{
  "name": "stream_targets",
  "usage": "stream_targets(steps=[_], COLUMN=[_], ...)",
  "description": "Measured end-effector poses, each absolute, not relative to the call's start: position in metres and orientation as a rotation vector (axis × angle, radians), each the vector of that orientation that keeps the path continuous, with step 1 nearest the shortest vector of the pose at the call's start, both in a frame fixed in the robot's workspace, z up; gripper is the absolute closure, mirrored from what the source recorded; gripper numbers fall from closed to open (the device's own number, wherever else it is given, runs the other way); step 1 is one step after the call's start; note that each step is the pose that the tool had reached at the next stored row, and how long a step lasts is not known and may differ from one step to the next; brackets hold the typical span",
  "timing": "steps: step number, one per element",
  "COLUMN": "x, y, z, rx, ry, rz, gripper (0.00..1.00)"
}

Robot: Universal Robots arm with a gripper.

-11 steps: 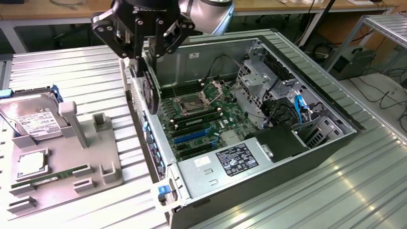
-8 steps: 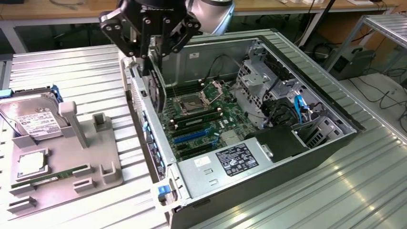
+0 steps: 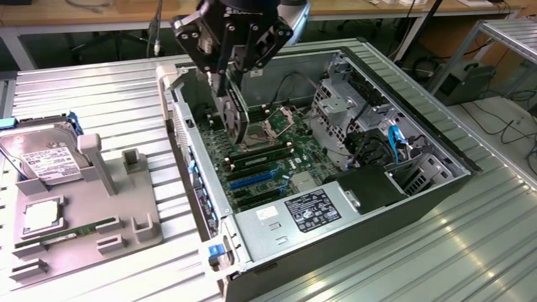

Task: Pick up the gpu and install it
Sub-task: 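Pick up the gpu and move the gpu toward the slot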

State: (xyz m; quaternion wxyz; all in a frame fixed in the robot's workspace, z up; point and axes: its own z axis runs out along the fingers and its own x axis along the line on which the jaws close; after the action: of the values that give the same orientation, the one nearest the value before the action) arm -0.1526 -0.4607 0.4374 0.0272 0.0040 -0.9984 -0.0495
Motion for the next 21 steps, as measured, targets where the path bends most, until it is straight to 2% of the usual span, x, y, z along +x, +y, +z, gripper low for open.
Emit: stream_targets(steps=[21], x=[-0.057], y=[-0.459], z=[0.401], rx=[0.011], ry=[-3.081], rz=[-0.110], gripper=[0.74])
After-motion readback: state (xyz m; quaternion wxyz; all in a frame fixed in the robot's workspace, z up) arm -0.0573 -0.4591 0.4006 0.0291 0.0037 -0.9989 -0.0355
